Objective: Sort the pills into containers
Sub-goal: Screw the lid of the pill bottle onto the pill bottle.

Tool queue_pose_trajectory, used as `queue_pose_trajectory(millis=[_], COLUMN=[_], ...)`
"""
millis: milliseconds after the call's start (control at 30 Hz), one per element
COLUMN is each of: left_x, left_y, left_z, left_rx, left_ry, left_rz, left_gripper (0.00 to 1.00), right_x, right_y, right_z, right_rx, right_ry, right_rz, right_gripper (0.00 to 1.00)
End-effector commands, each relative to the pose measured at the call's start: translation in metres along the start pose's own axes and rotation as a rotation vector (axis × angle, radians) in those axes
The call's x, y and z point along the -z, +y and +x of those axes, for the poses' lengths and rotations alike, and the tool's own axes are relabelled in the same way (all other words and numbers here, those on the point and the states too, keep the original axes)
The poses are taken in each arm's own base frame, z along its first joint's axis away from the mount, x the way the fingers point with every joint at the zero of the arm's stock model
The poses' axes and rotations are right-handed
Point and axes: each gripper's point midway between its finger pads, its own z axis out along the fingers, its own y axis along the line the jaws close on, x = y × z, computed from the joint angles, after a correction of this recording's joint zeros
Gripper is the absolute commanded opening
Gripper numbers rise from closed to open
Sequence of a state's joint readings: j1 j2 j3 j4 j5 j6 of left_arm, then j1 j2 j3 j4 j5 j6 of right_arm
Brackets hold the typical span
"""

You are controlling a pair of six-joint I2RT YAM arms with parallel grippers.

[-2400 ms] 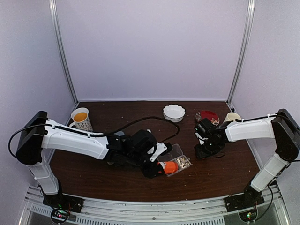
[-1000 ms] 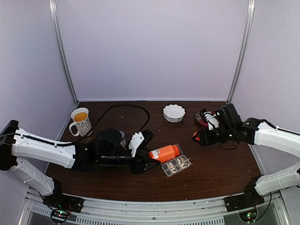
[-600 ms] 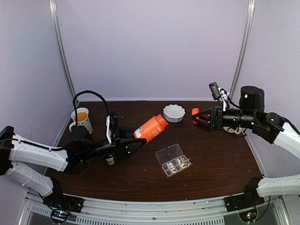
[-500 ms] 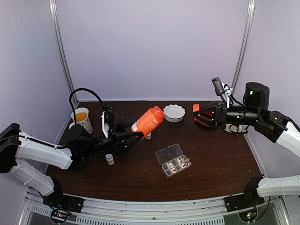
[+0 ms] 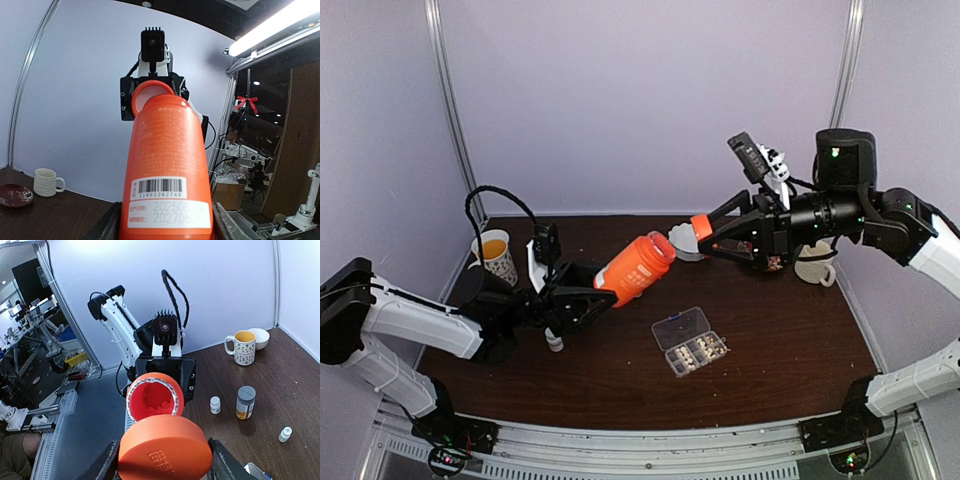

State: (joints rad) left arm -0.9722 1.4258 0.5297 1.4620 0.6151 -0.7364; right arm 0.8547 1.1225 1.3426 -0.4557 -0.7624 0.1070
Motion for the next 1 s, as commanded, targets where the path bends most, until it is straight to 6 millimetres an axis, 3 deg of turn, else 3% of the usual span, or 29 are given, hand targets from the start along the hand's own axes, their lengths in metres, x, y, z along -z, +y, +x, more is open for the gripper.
queue_pose_trajectory(millis=[0, 233, 533, 700, 800, 967], left_x=[-0.005, -0.017, -0.021, -0.029, -0.033, -0.035], left_y=[-0.007, -0.002, -0.002, 0.002, 0.002, -0.013], left_z=[-0.009, 0.005, 0.006, 0.011, 0.017, -0.004], left_rx=[-0.021, -0.032, -0.022, 0.023, 0.045, 0.079], left_ry=[-0.017, 0.058, 0.082, 0.15, 0.214, 0.153], left_rz=[0.041, -0.005, -0.01, -0.029, -0.045, 0.0], left_gripper=[0.0, 0.0, 0.0, 0.0, 0.0, 0.0], right_x=[-0.015, -0.031, -0.035, -0.038, -0.037, -0.031], right_y=[0.004, 0.001, 0.013, 0.032, 0.034, 0.037], right_z=[0.02, 0.031, 0.043, 0.062, 0.075, 0.09], right_rx=[0.033, 0.073, 0.132, 0.28, 0.436, 0.688], right_ry=[0.128, 0.221, 0.27, 0.33, 0.364, 0.389], right_rz=[0.027, 0.053, 0.028, -0.057, -0.046, -0.055], right_gripper=[0.0, 0.0, 0.0, 0.0, 0.0, 0.0])
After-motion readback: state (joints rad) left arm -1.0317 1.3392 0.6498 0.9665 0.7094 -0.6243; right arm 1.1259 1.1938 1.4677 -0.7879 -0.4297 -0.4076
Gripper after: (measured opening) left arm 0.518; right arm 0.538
